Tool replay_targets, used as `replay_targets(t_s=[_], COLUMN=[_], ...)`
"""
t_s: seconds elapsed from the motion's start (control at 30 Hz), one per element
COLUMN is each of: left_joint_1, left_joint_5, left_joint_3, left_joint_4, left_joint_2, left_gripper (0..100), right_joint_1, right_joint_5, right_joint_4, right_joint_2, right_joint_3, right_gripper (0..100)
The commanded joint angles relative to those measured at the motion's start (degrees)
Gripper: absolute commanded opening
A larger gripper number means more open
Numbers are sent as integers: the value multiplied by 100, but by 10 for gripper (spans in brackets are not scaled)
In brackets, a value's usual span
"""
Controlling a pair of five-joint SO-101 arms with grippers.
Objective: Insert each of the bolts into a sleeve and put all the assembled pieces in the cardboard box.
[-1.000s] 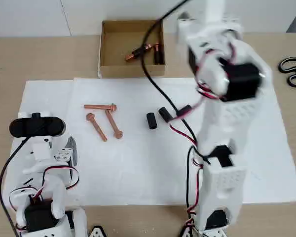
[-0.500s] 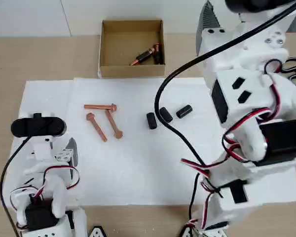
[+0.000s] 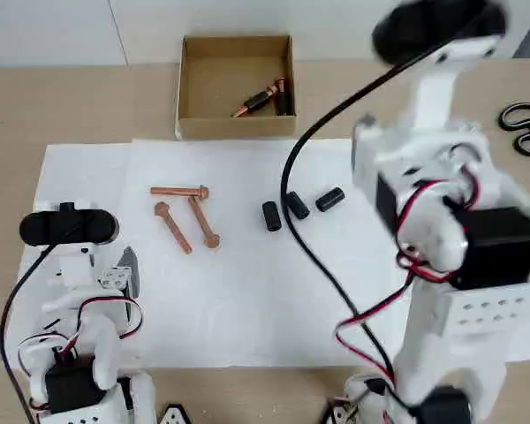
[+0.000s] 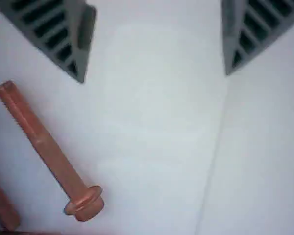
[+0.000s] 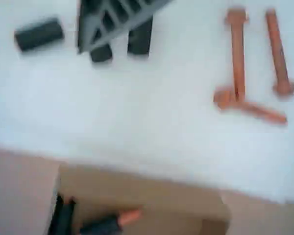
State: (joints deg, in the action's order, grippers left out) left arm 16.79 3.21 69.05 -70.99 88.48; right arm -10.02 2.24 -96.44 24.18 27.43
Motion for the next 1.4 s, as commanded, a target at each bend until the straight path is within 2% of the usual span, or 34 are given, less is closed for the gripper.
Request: replay_targets(t_s=[0.0,0.17,0.4,0.63,0.8,0.93,1.03,1.37], left_joint_1=[35,527,835,835,835,835,835,826], left_joint_5=[53,26,35,26,26,44,44,44], left_joint_3=[-48,-31,75,75,75,75,75,75], left_joint_4=[-9,-9,-9,-18,-44,-88,-88,-88], left_joint_2=[44,44,44,44,44,44,44,44], left_gripper=[175,175,175,174,174,174,174,174], right_joint_1=[242,295,409,699,699,734,708,716], right_joint_5=[-35,-44,-62,-62,-53,105,343,1363], right_joint_4=[145,224,1824,2554,3090,3240,2914,532], right_joint_2=[708,1393,1736,1490,567,-602,-1525,-3996], right_joint_3=[-985,-2831,-5160,-5565,-5538,-4967,-3991,-105], right_gripper=[213,213,213,212,212,212,212,214])
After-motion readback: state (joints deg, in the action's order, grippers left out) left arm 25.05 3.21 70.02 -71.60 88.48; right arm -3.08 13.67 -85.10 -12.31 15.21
